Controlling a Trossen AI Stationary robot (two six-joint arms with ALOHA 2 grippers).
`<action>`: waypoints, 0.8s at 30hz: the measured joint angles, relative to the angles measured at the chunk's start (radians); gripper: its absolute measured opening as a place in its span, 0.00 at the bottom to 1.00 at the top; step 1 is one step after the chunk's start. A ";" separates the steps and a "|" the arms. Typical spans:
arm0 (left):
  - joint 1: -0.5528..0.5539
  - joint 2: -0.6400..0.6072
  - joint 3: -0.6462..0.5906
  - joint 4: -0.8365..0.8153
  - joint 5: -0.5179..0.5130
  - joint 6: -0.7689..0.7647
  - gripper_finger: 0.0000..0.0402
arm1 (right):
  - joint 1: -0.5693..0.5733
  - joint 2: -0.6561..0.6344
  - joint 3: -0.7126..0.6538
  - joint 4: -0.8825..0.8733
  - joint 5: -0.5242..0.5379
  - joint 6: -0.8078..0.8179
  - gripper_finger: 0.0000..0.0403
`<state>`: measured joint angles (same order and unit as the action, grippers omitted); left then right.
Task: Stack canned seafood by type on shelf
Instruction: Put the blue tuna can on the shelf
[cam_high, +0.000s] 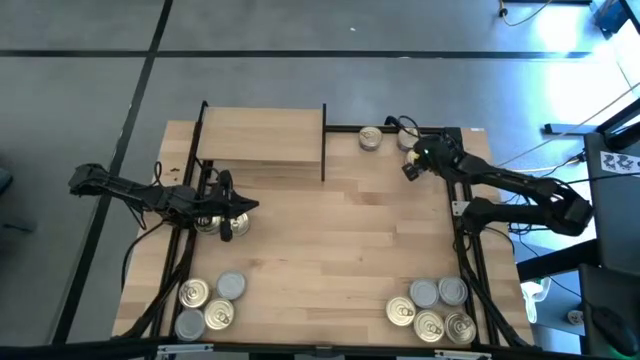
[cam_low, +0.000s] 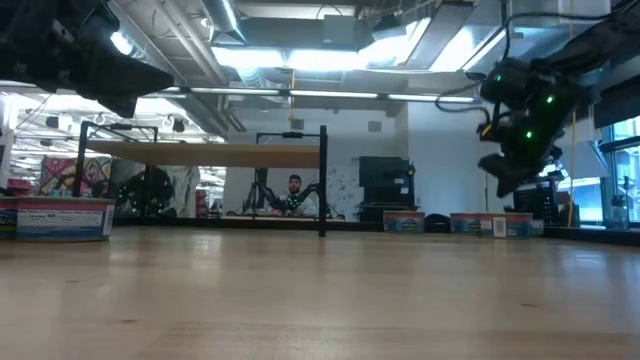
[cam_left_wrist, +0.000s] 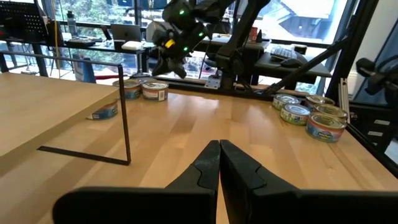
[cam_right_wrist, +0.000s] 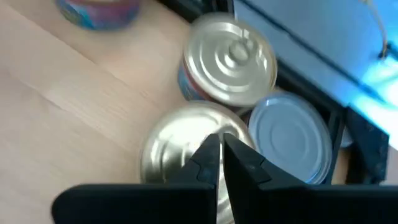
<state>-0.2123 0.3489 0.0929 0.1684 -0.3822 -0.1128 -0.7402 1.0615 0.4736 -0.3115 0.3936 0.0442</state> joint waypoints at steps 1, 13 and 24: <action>0.000 0.000 0.000 0.000 0.000 0.006 0.02 | -0.010 0.017 0.000 0.000 -0.012 -0.001 0.05; 0.000 0.000 0.000 0.000 0.000 0.010 0.02 | -0.020 0.107 0.004 -0.050 -0.035 0.008 0.05; 0.000 0.000 -0.002 -0.005 0.000 0.015 0.02 | -0.020 0.110 0.005 -0.048 -0.194 0.010 0.05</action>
<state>-0.2124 0.3489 0.0910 0.1633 -0.3820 -0.0982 -0.7597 1.1713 0.4790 -0.3592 0.1992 0.0539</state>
